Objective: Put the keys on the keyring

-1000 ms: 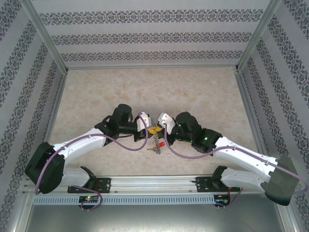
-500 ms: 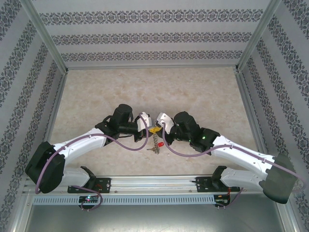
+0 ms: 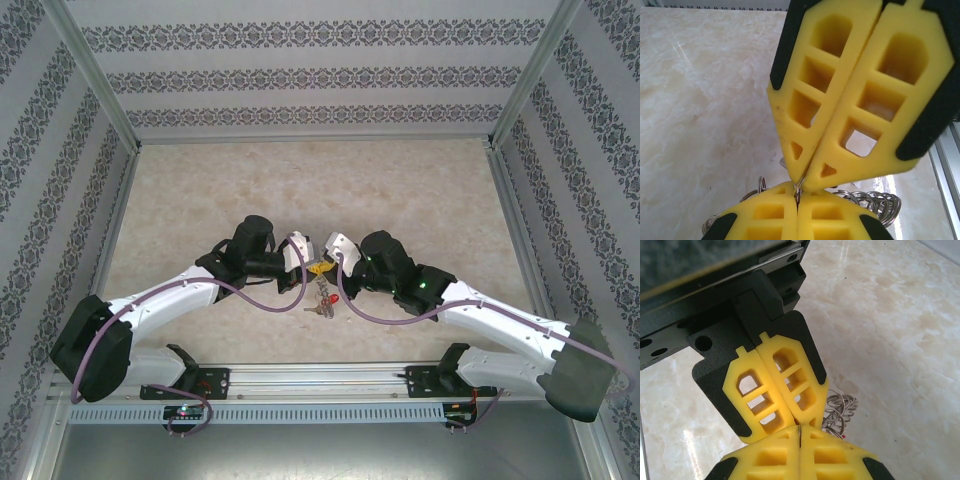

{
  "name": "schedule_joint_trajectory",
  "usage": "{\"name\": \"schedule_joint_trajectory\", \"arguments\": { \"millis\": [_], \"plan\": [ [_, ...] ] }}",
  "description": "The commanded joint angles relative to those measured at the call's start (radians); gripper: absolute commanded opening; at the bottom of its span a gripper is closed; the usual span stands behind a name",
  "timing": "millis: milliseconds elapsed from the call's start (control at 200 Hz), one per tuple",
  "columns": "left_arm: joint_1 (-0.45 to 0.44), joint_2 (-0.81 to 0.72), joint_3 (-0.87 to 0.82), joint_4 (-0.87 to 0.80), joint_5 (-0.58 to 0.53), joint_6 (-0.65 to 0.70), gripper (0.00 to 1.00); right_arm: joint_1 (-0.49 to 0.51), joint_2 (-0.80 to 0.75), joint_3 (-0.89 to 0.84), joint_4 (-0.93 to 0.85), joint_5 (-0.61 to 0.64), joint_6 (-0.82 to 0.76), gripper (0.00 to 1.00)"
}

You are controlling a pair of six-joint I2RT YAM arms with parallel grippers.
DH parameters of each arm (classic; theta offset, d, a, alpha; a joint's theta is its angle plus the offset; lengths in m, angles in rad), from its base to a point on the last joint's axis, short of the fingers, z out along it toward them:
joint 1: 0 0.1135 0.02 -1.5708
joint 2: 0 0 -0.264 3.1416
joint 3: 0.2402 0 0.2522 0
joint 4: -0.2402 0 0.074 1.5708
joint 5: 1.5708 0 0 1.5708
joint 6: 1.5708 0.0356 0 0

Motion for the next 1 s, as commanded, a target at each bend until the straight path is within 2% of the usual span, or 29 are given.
{"name": "schedule_joint_trajectory", "arguments": {
  "millis": [0, 175, 250, 305, 370, 505, 684, 819, 999],
  "plan": [
    [-0.010, -0.033, 0.003, 0.052, 0.018, 0.012, 0.00, 0.015, 0.016, 0.004, -0.026, -0.012, 0.023, 0.09],
    [-0.011, -0.036, 0.011, 0.039, 0.024, 0.015, 0.00, 0.015, 0.041, 0.025, -0.032, -0.016, 0.011, 0.11],
    [-0.010, -0.037, 0.010, 0.038, 0.023, 0.015, 0.00, 0.015, 0.047, 0.031, -0.035, -0.012, 0.004, 0.08],
    [-0.011, -0.038, 0.009, 0.037, 0.017, 0.016, 0.00, 0.015, 0.047, 0.037, -0.037, -0.001, 0.001, 0.00],
    [-0.011, -0.040, 0.005, 0.038, 0.008, 0.017, 0.00, 0.015, 0.041, 0.035, -0.033, 0.012, 0.001, 0.00],
    [-0.011, -0.036, 0.001, 0.016, -0.019, 0.028, 0.08, 0.015, 0.016, 0.026, -0.023, 0.057, 0.007, 0.00],
    [-0.010, -0.009, 0.009, -0.059, -0.015, 0.062, 0.13, 0.015, -0.019, -0.003, 0.024, 0.036, 0.006, 0.00],
    [-0.011, 0.008, 0.026, -0.086, -0.016, 0.073, 0.20, 0.015, -0.020, -0.002, 0.022, 0.031, 0.010, 0.00],
    [-0.010, 0.018, 0.031, -0.078, -0.015, 0.076, 0.23, 0.016, -0.022, -0.003, 0.026, 0.024, 0.010, 0.00]
  ]
}}
